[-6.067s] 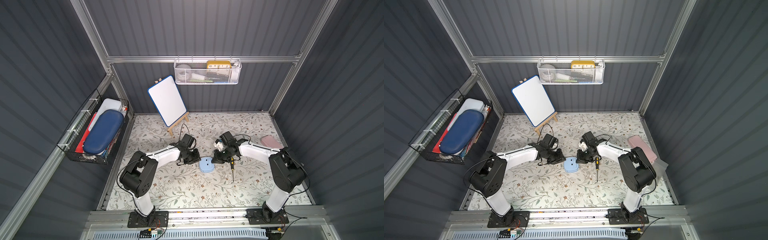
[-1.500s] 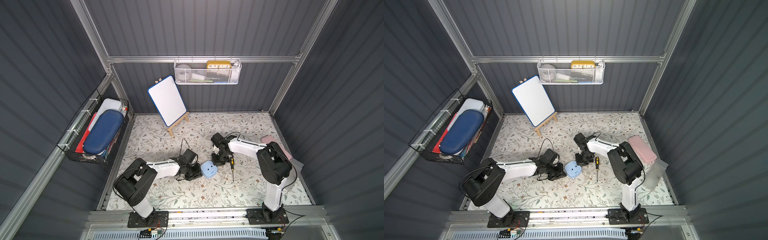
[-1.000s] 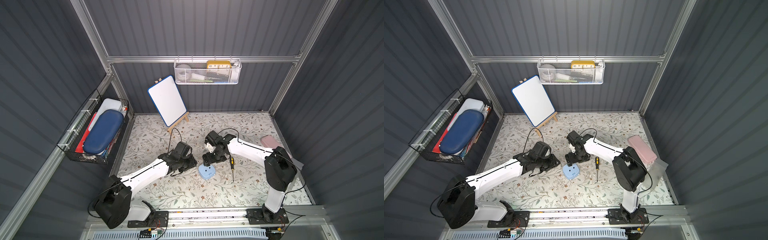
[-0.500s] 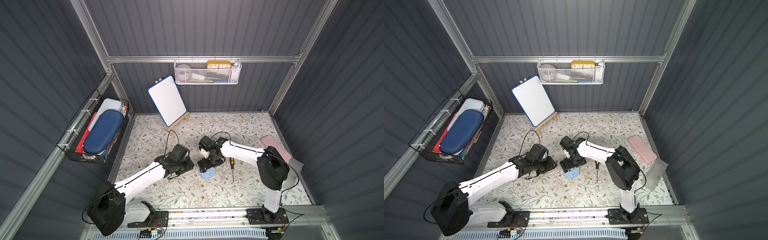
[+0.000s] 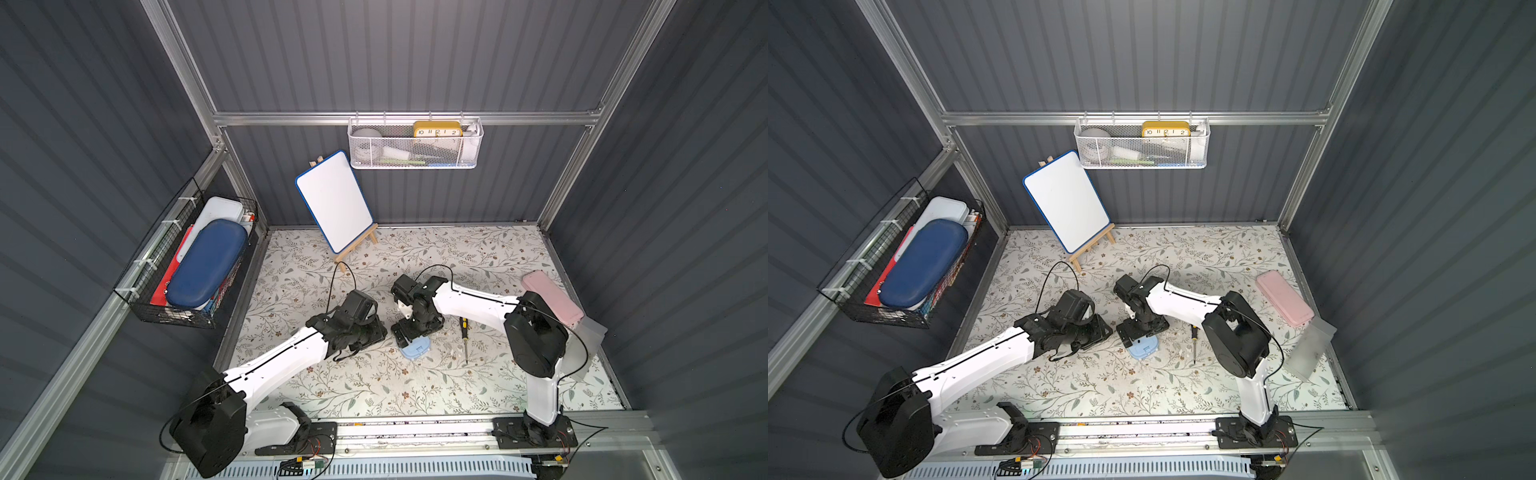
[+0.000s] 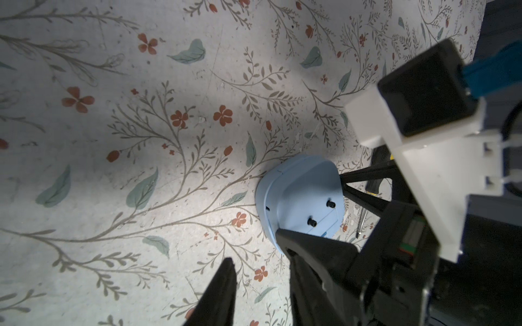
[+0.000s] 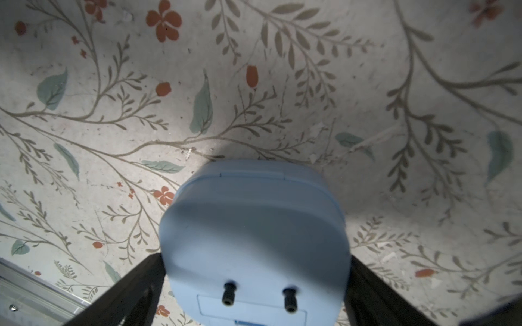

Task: Remove the battery from the alarm
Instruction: Adjust the alarm at the center of the board.

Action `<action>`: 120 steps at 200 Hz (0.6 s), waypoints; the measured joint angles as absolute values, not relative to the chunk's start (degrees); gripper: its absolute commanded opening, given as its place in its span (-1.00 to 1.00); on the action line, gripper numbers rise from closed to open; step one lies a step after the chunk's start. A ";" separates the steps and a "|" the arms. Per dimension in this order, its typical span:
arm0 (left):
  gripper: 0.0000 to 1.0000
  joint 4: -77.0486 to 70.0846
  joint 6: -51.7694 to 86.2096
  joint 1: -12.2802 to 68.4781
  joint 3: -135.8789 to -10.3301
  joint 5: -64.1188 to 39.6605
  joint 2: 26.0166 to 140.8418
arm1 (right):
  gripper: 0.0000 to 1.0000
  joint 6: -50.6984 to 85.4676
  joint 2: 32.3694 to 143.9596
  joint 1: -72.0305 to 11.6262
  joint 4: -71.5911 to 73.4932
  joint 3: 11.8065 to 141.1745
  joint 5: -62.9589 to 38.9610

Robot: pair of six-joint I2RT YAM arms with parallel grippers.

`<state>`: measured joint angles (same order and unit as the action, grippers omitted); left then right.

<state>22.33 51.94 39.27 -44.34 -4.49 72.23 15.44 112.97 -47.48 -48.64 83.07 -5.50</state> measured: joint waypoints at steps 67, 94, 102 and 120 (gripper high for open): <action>-0.27 22.44 52.36 39.22 -43.31 -4.51 71.81 | 0.97 17.63 113.69 -49.30 -48.90 83.35 -1.28; -0.27 22.46 52.40 39.22 -43.31 -4.49 71.13 | 0.94 18.41 113.73 -49.34 -48.77 83.29 -1.21; -0.27 22.46 52.42 39.22 -43.29 -4.49 71.07 | 0.95 18.52 113.78 -49.34 -48.75 83.29 -1.17; -0.27 22.37 52.56 39.22 -42.94 -4.49 71.07 | 0.98 18.63 113.86 -49.36 -48.71 83.29 -0.93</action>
<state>22.37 52.56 39.22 -42.94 -4.49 71.07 18.63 113.86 -49.36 -48.71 83.29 -0.93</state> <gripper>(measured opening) 0.365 0.987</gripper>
